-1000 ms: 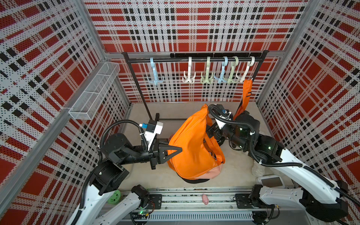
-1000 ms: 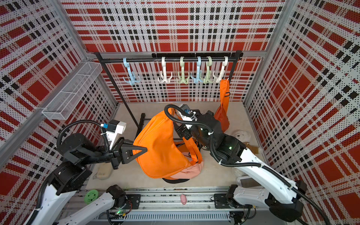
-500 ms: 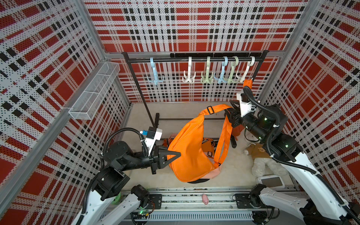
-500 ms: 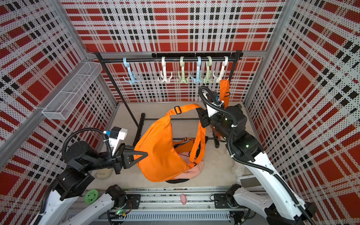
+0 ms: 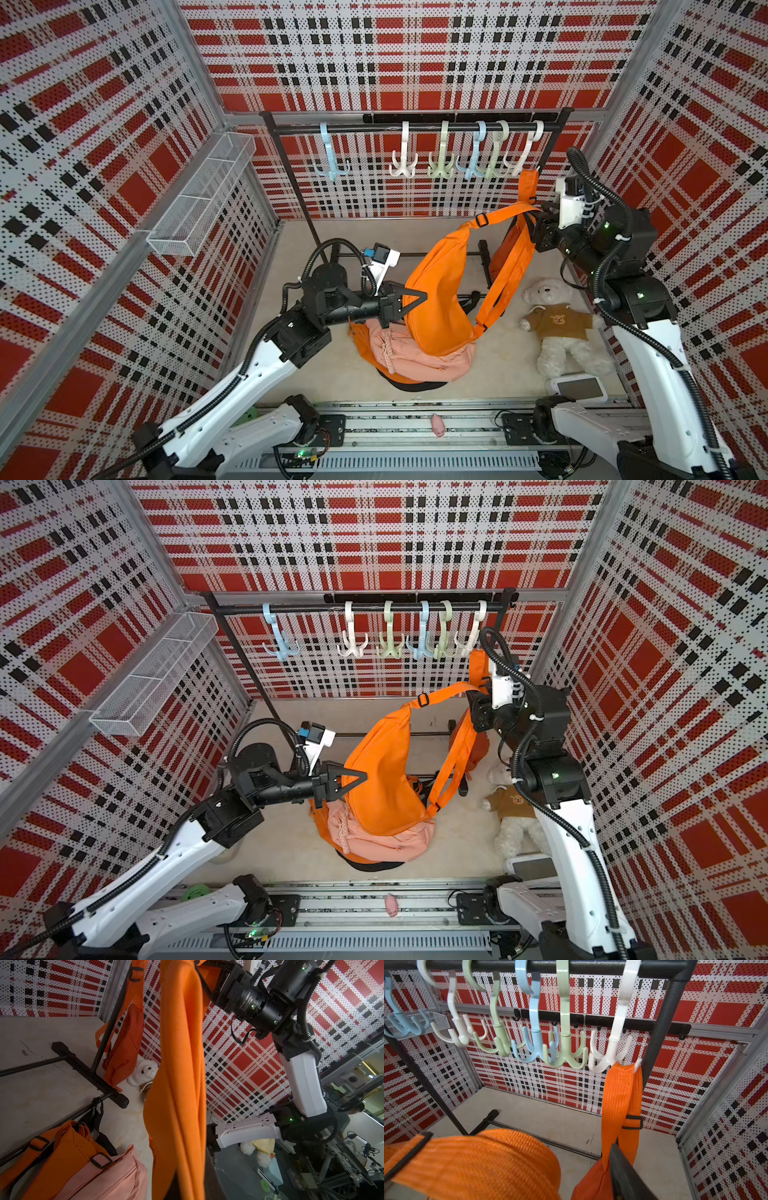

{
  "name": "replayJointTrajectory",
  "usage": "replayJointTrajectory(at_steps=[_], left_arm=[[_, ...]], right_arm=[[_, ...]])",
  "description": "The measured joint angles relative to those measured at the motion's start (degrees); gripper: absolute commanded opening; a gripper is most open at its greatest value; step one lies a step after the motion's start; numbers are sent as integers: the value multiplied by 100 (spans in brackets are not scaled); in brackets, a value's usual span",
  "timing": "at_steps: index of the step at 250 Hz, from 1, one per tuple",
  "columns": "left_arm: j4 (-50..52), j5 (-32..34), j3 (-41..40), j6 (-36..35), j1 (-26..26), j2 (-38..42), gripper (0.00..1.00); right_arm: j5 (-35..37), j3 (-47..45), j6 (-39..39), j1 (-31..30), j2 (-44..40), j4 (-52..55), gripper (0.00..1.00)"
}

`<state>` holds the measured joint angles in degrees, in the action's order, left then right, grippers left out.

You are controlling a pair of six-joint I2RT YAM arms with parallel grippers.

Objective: Hang the bag on a hook
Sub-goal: Hang the bag on the hook.

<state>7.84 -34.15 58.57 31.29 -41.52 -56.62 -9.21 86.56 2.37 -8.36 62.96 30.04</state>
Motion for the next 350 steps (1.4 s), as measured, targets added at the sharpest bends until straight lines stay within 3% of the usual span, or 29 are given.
replayJointTrajectory(at_steps=[30,111,269,308,350], left_arm=[[-291,199,35,13,0,-184,0],[-623,640,807,-37,-236,-839,0],[-636,1099,824,-79,-229,-872,0],[-610,1145,846,-81,-203,-887,0],[-586,1215,964,-79,-205,-1021,0]], right_arm=[[-284,564,-70,254,411,87,48],[-977,1655,-350,334,1596,208,27],[-1274,2017,-629,334,2378,323,25],[-1292,2352,-695,334,2634,319,22],[-1209,2516,-804,258,2767,407,12]])
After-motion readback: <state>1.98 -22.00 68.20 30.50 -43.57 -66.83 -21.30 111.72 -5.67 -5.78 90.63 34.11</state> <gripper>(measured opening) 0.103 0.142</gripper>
